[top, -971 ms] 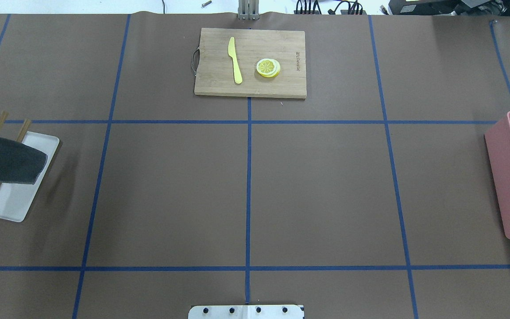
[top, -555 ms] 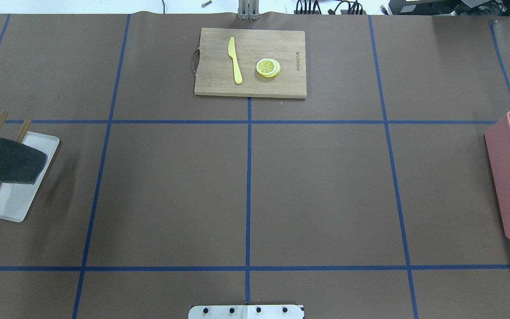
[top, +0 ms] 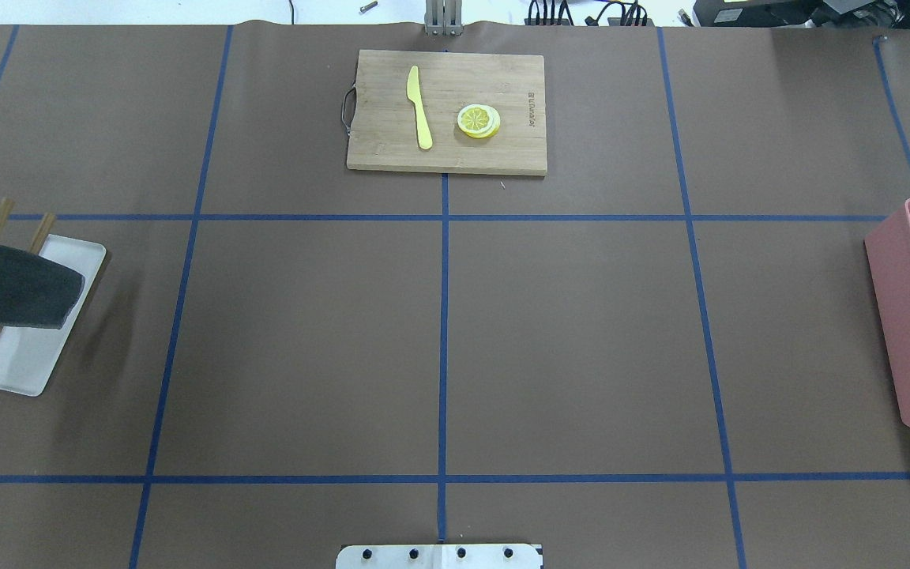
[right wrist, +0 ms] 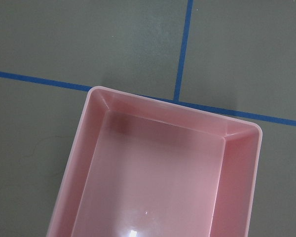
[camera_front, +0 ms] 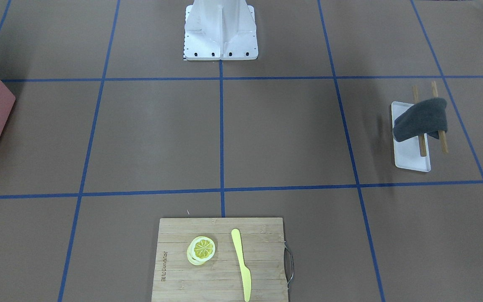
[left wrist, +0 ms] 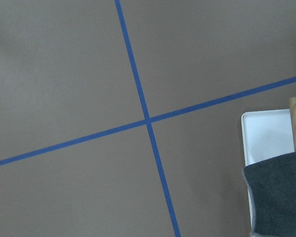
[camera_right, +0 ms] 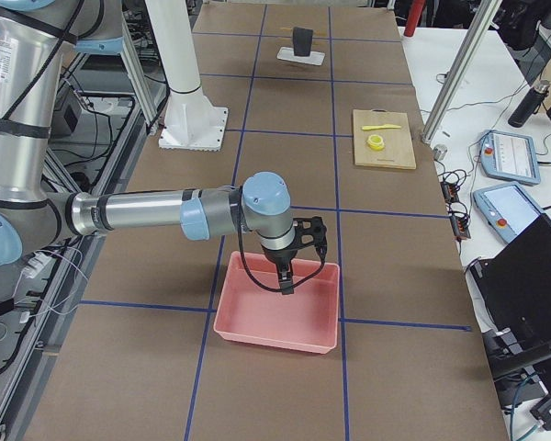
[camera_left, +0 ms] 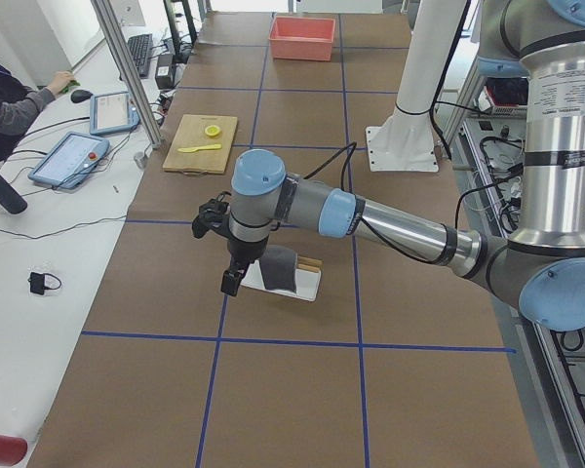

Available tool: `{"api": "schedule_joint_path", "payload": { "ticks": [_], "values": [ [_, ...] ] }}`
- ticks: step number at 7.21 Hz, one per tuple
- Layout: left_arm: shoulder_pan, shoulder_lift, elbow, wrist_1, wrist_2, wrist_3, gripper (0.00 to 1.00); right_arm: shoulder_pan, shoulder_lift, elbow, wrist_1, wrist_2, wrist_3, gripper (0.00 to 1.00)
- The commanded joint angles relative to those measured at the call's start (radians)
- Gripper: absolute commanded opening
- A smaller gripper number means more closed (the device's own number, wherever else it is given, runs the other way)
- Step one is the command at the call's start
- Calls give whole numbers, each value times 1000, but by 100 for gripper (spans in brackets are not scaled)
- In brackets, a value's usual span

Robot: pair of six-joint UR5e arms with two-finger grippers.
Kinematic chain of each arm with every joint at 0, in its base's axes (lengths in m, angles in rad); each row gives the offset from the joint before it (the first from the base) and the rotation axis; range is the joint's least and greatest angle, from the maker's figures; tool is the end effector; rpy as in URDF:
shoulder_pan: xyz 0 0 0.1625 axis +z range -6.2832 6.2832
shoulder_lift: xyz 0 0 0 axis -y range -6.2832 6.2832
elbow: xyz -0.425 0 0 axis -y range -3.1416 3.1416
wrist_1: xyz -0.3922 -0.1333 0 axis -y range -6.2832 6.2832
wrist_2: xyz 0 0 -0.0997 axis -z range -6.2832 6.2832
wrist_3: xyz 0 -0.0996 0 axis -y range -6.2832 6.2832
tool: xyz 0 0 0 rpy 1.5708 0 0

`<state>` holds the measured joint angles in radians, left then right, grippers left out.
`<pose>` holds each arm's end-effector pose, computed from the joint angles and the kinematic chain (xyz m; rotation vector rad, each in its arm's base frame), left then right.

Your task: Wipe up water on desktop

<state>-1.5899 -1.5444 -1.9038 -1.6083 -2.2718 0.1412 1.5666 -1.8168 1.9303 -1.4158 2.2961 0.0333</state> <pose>-0.0783 -0.4808 0.5070 0.3851 0.6665 0.2366 0.0655 -0.4024 0.5757 0.2430 -0.7254 -0.0697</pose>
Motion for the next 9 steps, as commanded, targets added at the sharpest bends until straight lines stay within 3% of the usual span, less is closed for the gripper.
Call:
{"api": "schedule_joint_path", "payload": {
  "ticks": [1, 5, 7, 9],
  "values": [
    [-1, -13, 44, -178, -9, 6, 98, 3, -6, -4, 11, -1, -1, 100],
    [16, -10, 84, -208, -11, -128, 99, 3, 1, -5, 47, -3, 40, 100],
    [85, 9, 89, -219, -122, -181, 99, 3, 1, -7, 47, -1, 43, 100],
    [172, 35, 113, -312, -117, -259, 98, 3, -1, -10, 47, -1, 43, 100]
  ]
}}
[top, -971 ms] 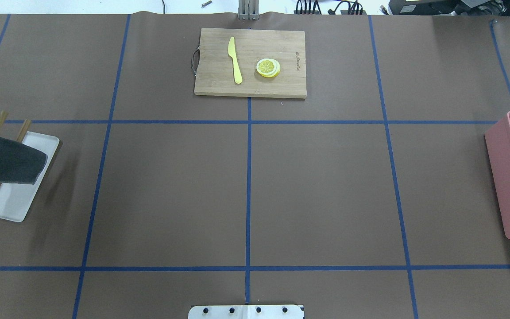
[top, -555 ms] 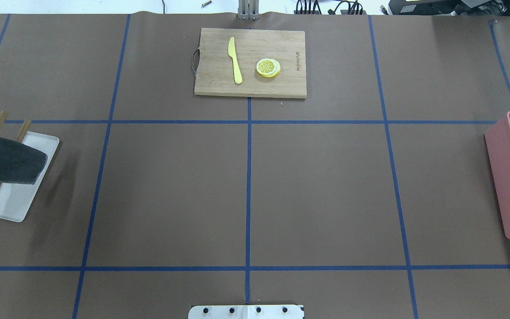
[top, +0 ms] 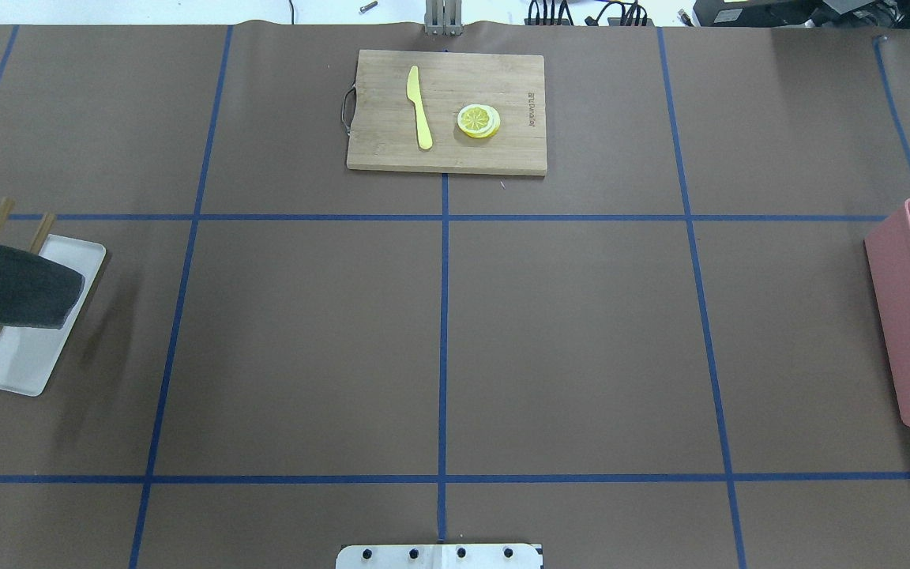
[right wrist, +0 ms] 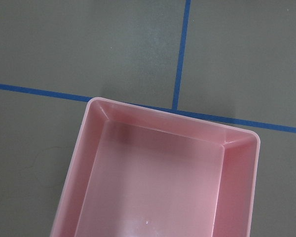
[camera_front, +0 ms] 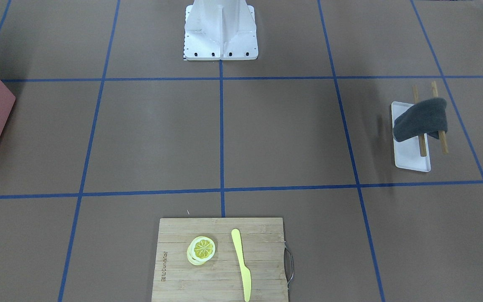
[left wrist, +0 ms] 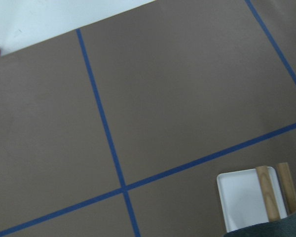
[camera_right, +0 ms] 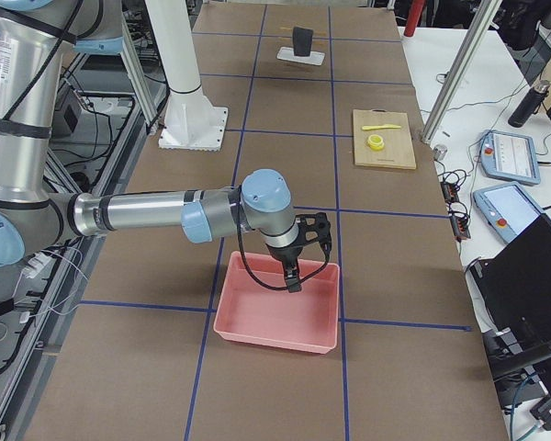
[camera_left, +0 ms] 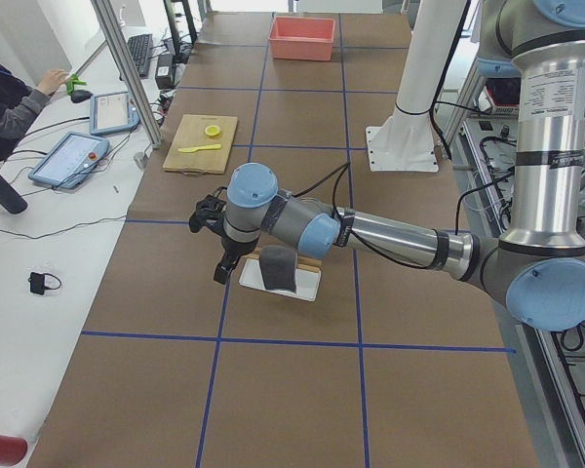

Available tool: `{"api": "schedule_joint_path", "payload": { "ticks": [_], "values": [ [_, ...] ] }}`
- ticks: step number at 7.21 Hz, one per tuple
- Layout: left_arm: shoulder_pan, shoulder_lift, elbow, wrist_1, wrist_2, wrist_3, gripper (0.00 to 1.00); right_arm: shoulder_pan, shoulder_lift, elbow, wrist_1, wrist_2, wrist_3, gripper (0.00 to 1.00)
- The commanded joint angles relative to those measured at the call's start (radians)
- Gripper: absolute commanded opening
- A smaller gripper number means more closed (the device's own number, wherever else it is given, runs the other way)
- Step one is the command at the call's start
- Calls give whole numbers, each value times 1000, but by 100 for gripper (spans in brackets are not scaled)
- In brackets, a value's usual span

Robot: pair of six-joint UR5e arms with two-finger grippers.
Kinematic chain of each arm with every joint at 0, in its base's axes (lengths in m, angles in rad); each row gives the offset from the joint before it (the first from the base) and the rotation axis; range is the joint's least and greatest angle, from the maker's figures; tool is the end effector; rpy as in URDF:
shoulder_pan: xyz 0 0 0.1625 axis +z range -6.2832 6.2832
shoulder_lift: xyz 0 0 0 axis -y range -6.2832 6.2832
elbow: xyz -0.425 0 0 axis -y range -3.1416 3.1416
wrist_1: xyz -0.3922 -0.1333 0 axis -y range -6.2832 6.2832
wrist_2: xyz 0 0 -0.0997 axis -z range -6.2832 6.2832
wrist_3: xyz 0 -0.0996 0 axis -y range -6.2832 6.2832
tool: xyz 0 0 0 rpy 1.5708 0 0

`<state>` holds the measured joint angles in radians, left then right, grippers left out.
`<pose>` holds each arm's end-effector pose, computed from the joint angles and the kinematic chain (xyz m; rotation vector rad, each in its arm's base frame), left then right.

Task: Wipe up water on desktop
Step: 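Move the left gripper down to the grey cloth on the white tray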

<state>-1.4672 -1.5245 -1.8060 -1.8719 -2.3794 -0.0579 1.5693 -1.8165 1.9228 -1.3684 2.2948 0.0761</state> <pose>-0.0107 -0.4896 0.5272 0.3978 0.8275 0.2405 0.0667 -0.4044 0.5739 0.2668 -0.7287 -0.0409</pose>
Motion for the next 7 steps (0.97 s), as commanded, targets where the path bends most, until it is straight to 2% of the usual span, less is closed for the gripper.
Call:
{"api": "schedule_joint_path", "payload": {
  "ticks": [1, 3, 5, 7],
  "values": [
    [94, 32, 16, -109, -9, -151, 98, 0, -1, -8, 0, 0, 1, 100],
    [168, 85, 17, -246, -9, -258, 97, 0, -1, -8, 2, 0, 1, 100],
    [209, 96, 19, -268, -14, -266, 81, 0, -3, -8, 0, 0, 1, 100],
    [245, 96, 25, -270, -14, -263, 81, 0, -3, -8, 2, 0, 1, 100]
  ]
}}
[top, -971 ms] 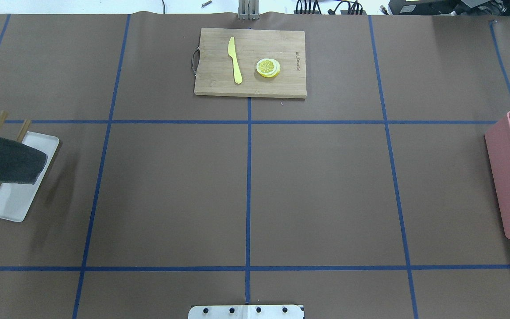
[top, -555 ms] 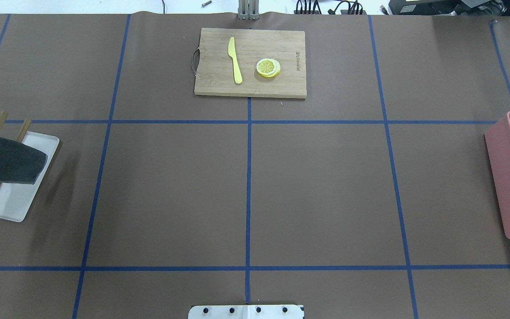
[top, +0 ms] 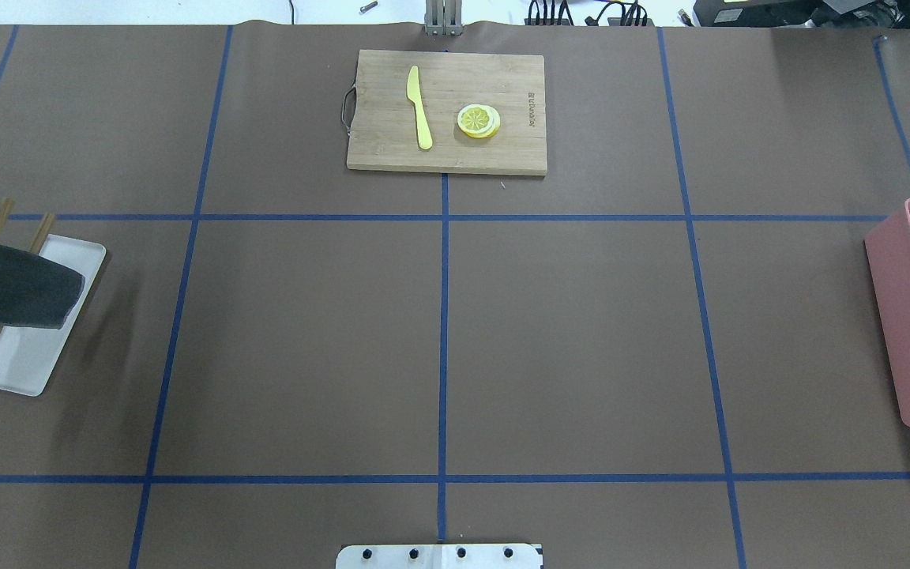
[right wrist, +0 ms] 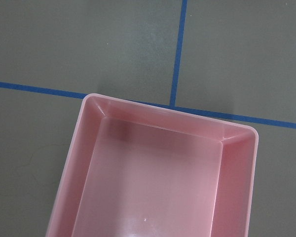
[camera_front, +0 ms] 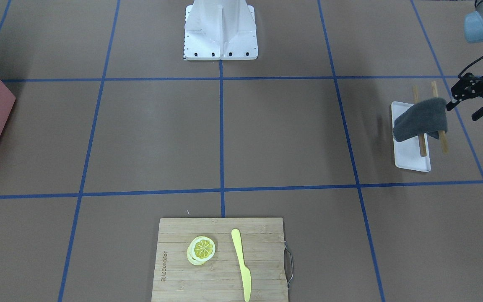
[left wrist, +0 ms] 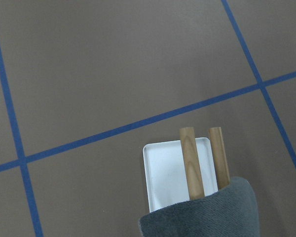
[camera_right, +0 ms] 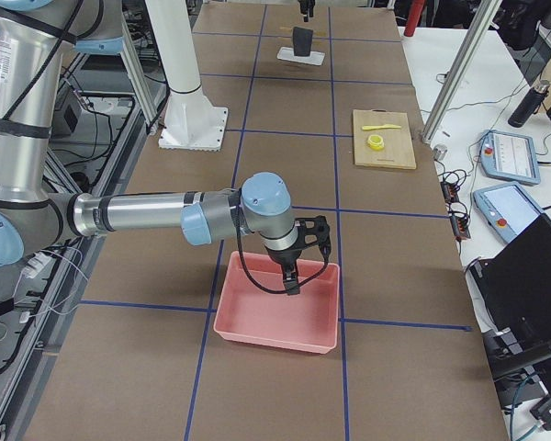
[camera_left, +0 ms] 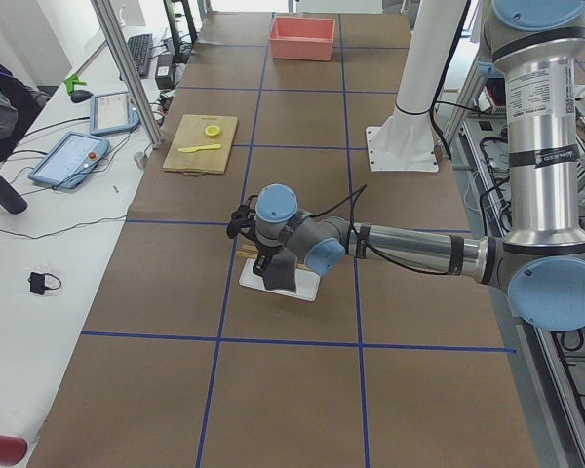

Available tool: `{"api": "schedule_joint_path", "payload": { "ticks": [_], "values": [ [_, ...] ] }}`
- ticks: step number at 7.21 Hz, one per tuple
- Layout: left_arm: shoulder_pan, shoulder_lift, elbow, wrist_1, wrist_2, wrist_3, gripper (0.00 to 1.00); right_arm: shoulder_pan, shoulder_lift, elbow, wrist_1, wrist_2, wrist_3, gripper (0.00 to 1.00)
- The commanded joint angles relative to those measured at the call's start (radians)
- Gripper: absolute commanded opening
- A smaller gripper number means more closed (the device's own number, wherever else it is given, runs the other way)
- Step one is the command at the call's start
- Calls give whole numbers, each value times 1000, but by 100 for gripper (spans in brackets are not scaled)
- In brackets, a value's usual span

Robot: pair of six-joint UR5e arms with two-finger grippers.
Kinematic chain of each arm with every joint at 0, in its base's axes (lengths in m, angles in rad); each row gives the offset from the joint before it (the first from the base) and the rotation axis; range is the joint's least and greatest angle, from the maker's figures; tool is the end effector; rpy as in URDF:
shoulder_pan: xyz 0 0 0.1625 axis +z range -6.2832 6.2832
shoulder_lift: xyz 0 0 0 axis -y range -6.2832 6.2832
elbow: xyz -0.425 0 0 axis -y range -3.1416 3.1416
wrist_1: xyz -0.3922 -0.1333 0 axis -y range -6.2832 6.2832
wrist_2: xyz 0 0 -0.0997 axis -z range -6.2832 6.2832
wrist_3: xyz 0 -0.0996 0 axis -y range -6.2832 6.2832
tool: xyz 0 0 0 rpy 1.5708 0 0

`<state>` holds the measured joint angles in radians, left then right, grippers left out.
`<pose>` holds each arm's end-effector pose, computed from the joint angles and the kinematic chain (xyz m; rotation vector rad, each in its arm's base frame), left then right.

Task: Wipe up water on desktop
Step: 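Move the left gripper down to the grey cloth on the white tray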

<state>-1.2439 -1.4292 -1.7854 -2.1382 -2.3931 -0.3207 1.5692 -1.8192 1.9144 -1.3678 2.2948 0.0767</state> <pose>0.0879 -0.4471 0.5494 0.3197 0.9443 0.2688 0.0667 -0.4033 0.5792 0.2566 -0.7288 -0.0366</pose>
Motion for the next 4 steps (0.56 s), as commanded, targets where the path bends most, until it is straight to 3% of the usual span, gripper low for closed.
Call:
{"api": "schedule_joint_path", "payload": {
  "ticks": [1, 2, 4],
  "values": [
    [23, 1, 14, -5, -1, 3, 78, 0, 0, 0, 0, 0, 0, 100],
    [27, 1, 41, -43, -1, 0, 75, 0, -2, 0, 1, 0, 0, 100],
    [41, -2, 57, -77, -4, -23, 50, 0, -2, -2, 0, 0, 0, 100]
  ]
}}
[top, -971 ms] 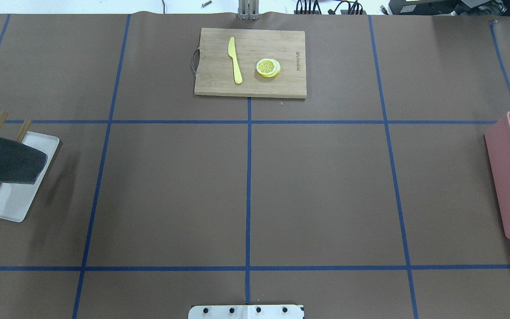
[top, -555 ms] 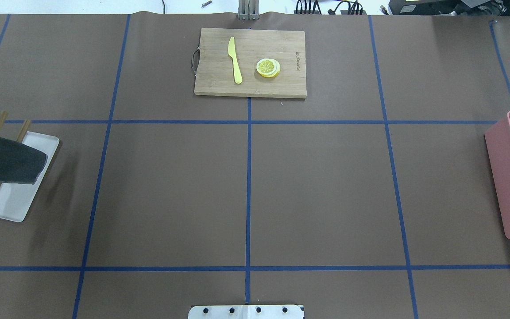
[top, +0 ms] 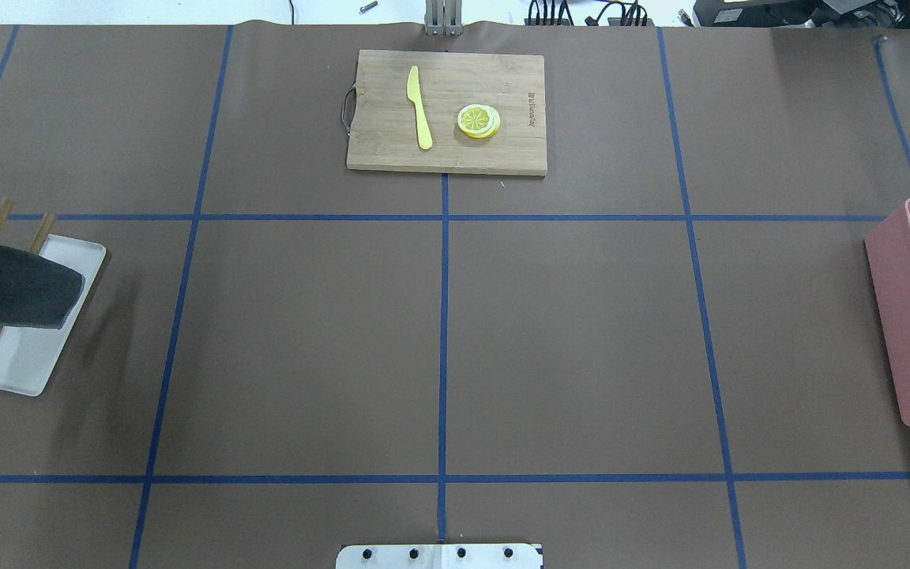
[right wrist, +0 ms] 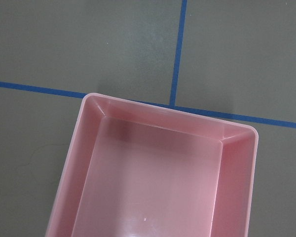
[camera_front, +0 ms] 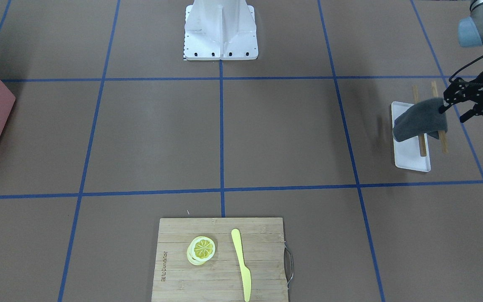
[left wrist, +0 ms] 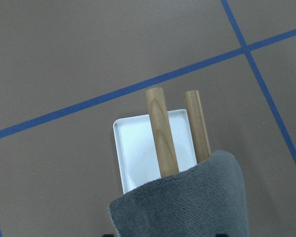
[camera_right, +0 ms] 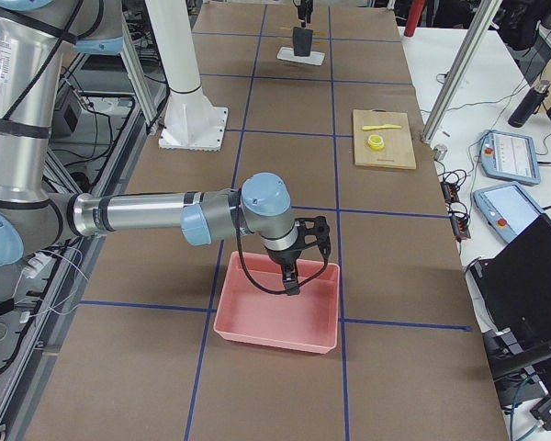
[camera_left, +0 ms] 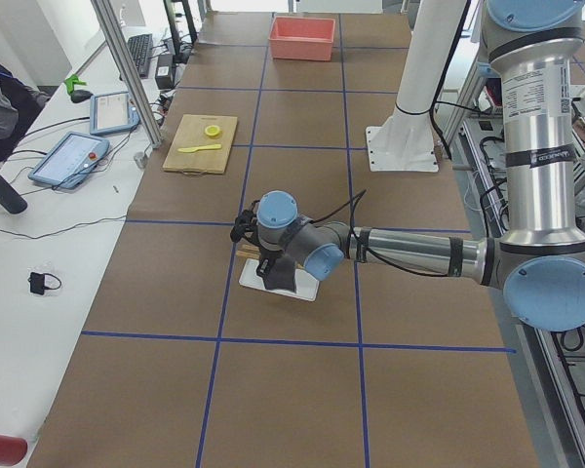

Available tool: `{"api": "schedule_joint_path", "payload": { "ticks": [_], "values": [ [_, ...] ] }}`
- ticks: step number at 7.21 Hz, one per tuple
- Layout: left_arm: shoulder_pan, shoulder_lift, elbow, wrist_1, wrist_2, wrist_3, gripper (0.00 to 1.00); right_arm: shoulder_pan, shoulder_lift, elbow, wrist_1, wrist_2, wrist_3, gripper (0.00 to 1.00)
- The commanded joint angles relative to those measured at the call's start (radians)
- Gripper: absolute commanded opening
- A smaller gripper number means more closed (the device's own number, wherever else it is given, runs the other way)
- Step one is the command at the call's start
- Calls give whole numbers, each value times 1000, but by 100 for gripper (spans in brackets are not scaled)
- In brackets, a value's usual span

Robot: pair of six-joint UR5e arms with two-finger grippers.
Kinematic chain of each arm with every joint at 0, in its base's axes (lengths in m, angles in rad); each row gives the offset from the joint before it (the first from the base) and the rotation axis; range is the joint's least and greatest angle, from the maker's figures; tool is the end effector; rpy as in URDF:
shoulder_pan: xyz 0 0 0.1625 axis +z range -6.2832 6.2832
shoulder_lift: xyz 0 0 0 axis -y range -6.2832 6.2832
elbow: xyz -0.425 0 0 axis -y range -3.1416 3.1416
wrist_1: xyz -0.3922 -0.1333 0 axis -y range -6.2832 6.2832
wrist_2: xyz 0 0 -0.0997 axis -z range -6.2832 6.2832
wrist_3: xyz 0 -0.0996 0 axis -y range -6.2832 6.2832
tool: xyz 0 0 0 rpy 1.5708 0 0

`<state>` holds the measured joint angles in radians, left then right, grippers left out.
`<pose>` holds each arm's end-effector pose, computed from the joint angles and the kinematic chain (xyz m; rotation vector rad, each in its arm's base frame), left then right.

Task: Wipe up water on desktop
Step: 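Move the left gripper down to the grey cloth on the white tray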

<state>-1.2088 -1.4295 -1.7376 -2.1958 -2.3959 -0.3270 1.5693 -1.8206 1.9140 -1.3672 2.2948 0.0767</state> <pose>0.1040 -0.4445 0.5667 0.3084 0.9561 0.3001 0.0667 -0.4027 0.5799 0.2555 -0.7288 -0.0361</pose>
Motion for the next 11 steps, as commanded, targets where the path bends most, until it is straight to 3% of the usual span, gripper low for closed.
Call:
{"api": "schedule_joint_path", "payload": {
  "ticks": [1, 7, 8, 10, 11],
  "values": [
    [8, -2, 9, -27, -2, -24, 45, 0, 0, 0, -1, 0, 0, 100],
    [25, -8, 9, -27, -2, -30, 45, 0, 0, -3, 0, -2, 0, 100],
    [25, -8, 9, -27, -2, -30, 36, 0, 0, -3, -1, -2, 0, 100],
    [25, -6, 9, -33, 0, -30, 0, 0, 0, -1, 0, 0, 0, 100],
    [25, -3, 10, -42, 0, -30, 0, 0, 0, -1, 0, 0, 0, 100]
  ]
}}
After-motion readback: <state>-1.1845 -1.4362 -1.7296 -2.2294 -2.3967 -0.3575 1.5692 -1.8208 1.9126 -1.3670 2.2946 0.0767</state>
